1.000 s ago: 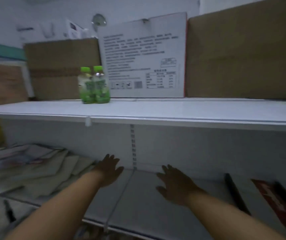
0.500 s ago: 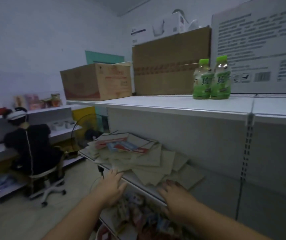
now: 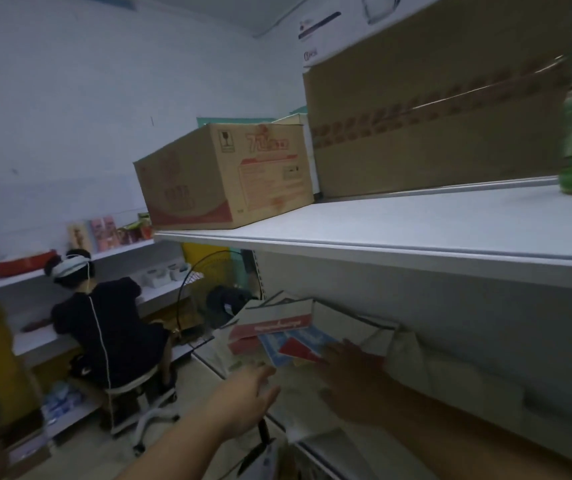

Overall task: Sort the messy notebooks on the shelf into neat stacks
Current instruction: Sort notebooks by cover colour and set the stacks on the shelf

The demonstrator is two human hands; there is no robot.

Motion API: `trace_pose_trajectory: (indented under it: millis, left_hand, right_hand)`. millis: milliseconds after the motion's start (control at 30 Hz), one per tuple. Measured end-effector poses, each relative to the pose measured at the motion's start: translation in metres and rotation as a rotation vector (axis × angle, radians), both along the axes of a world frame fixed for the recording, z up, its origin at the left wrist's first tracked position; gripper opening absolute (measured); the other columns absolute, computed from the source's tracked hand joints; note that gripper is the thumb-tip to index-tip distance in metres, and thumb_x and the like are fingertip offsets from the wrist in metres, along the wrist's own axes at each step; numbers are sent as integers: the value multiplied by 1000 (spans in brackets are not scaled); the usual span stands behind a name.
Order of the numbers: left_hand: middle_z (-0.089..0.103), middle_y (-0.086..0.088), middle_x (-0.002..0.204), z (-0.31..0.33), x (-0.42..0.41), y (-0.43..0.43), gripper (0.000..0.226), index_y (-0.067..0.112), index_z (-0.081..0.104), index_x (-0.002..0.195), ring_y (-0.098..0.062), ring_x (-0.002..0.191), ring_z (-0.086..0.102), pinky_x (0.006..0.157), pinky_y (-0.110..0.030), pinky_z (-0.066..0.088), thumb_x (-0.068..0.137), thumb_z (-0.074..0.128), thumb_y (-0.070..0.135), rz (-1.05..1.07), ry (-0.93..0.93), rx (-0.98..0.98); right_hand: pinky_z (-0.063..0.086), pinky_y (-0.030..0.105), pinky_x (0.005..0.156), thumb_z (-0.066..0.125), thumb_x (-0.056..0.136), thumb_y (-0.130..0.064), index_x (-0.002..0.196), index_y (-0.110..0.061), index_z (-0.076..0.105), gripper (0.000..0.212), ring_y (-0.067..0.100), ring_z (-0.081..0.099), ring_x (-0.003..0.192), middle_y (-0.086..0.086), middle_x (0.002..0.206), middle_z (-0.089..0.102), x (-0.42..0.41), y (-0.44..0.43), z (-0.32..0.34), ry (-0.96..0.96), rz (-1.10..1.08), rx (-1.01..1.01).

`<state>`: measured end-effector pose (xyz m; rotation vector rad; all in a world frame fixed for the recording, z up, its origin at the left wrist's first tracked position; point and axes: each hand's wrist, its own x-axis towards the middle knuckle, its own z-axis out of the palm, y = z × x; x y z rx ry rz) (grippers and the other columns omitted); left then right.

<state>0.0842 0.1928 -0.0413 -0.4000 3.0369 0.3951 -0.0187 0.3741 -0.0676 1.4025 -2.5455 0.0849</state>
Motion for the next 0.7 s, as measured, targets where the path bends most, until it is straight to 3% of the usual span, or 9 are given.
trace_pose_trajectory:
  millis: [67,133,200,300,400,433,533,600,700]
  left_hand:
    - [39,4,146,1,-14,-20,46,24,41,139,-13,132,38,108,-26,32,98,39,43,0,35,17]
    - [39,5,145,-4,-23,-36,41,26,45,136,-12,132,38,107,-26,32,97,41,40,-33,27,-15]
    - [45,5,140,-9,-37,-54,36,26,51,131,-12,126,45,102,-25,36,96,43,32,-44,60,-53]
    - [61,3,113,-10,-70,-87,31,24,60,119,-12,93,59,75,-24,45,94,42,21,-28,238,-36]
    - [61,2,117,-11,-112,-122,25,22,62,113,-15,103,58,72,-21,37,95,47,30,-101,259,-83]
    - [59,2,120,-14,-127,-133,26,21,59,115,-16,109,56,76,-21,37,95,48,32,-131,236,-91]
    - [54,2,132,-23,-164,-158,30,22,55,123,-17,117,52,95,-22,41,96,46,29,-125,188,79]
    - [51,1,135,-30,-182,-171,32,22,56,125,-17,119,51,94,-21,40,94,51,26,-138,212,228]
    - [45,2,140,-30,-205,-192,37,25,53,128,-16,121,47,89,-20,38,91,57,24,-222,226,324]
  right_hand:
    - [55,39,83,42,78,-47,99,-24,71,42,23,67,93,3,102,70,-29,-21,-1,-23,-54,-36]
    - [45,40,95,42,85,-43,116,-19,63,45,27,60,106,7,115,63,-48,-36,-6,-68,-70,-47]
    - [42,40,95,44,86,-42,118,-18,60,44,29,57,109,8,118,60,-61,-42,-11,-9,-103,-76]
    - [47,37,76,41,90,-42,97,-20,63,32,26,62,88,3,95,62,-74,-50,-17,23,-235,-164]
    - [46,36,48,38,85,-44,66,-22,59,36,22,59,56,-1,64,56,-83,-56,-27,12,-357,-208]
    - [45,36,47,39,85,-45,67,-22,58,35,21,59,57,-2,64,55,-86,-57,-31,47,-381,-258]
    - [41,30,67,43,93,-44,85,-21,55,27,20,56,82,-3,80,49,-85,-64,-29,-135,-459,-314]
    - [38,27,63,53,88,-47,80,-24,47,24,15,52,82,-6,79,45,-85,-70,-26,-282,-519,-282]
    - [48,30,71,48,69,-73,92,-20,53,57,14,58,87,-4,91,56,-78,-78,-26,-412,-617,-295]
